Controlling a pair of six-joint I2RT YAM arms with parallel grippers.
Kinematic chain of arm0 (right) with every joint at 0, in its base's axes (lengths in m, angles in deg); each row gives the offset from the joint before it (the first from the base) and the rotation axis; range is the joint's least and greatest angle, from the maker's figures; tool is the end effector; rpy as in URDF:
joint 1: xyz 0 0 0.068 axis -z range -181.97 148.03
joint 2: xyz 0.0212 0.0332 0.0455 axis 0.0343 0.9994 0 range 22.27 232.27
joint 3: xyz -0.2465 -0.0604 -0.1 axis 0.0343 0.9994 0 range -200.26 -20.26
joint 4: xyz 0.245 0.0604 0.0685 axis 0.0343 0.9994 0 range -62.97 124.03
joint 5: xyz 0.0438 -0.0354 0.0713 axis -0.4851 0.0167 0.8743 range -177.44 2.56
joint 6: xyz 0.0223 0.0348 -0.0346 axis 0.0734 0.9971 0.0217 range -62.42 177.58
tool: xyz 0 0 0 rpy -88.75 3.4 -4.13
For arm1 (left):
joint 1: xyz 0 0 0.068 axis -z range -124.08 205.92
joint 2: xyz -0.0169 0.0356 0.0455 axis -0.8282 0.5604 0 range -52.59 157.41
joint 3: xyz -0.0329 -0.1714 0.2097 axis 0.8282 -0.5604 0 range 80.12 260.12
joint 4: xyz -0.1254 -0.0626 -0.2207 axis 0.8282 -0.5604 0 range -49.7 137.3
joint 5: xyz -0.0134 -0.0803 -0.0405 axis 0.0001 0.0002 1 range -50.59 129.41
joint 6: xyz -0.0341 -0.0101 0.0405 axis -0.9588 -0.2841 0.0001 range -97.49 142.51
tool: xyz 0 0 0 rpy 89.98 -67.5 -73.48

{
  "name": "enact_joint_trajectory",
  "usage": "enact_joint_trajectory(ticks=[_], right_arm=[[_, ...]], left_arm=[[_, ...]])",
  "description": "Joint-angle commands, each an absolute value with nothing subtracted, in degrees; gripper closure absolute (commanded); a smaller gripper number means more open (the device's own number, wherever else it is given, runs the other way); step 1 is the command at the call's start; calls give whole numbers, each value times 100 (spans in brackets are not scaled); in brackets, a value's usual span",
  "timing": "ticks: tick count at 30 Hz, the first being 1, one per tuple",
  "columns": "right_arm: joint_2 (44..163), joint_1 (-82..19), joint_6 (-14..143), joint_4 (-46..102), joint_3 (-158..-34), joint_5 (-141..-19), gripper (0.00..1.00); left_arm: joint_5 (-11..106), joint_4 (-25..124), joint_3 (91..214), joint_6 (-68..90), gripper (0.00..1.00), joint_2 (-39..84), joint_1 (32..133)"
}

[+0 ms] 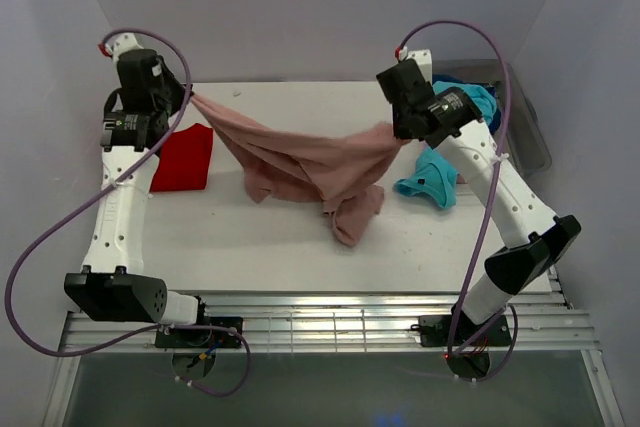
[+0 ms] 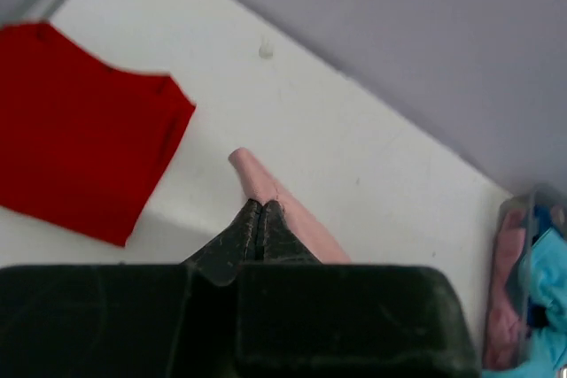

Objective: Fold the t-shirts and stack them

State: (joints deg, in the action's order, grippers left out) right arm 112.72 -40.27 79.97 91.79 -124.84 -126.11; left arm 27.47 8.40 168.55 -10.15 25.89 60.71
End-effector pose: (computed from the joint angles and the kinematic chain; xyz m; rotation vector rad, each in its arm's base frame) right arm 0.2568 0.1744 0.4168 -0.0314 2.2319 -0.2706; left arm 0.2930 -0.0172 0.4209 -0.6209 1.9741 -0.1863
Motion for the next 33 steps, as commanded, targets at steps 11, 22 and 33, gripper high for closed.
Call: enact_joint_trajectory(ticks=[11,22,33], right_arm=[[11518,-2631,6558,8164,-14913,-11382,92],[9875,-2649,6268,8196,-14725,-9904,92],[9066,-2649,6794,8110,-15430,-9088,92]], left_arm=[[3142,370,18771,-869,100,2960,5601],[3097,-16,18084,-1685,100,868,5926],[3659,-1580,20649,-1765,100,1077,5917]])
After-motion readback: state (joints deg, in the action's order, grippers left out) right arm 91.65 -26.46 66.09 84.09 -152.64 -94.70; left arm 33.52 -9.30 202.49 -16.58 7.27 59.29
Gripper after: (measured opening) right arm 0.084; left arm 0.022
